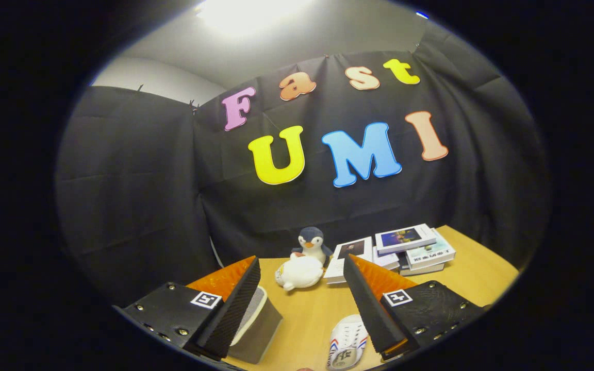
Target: Open the storage box then place both shoes into the box .Put the left shoe in first, then the right shoe, with the right side of both shoes facing outward in a uniform manner.
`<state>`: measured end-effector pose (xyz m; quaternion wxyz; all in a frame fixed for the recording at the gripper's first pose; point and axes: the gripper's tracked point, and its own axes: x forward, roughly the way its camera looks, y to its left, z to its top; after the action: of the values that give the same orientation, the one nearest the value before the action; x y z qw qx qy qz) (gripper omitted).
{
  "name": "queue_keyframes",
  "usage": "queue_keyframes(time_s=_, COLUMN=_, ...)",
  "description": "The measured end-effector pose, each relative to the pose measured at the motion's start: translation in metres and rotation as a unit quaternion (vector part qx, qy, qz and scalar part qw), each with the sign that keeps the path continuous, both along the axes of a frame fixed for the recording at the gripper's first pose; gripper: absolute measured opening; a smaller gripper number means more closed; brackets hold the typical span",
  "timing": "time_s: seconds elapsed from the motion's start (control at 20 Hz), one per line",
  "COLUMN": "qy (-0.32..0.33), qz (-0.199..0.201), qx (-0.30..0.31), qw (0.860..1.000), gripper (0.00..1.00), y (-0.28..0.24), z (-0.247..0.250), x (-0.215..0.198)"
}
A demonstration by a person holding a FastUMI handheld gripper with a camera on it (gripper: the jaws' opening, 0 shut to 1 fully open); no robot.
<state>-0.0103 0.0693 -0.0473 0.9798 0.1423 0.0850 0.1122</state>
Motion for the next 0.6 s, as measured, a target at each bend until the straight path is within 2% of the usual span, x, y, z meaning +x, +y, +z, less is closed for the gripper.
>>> queue_keyframes(time_s=0.25, qy=0.071, qz=0.029, qx=0.112, qw=0.991, gripper=0.98, y=0.025, z=-0.028, x=-0.004)
queue_keyframes(time_s=0.45, qy=0.129, qz=0.055, qx=0.208, qw=0.968, gripper=0.97, y=0.045, z=-0.049, x=-0.015)
queue_keyframes(time_s=0.6, qy=0.166, qz=0.059, qx=0.266, qw=0.948, gripper=0.97, y=0.054, z=-0.066, x=-0.019)
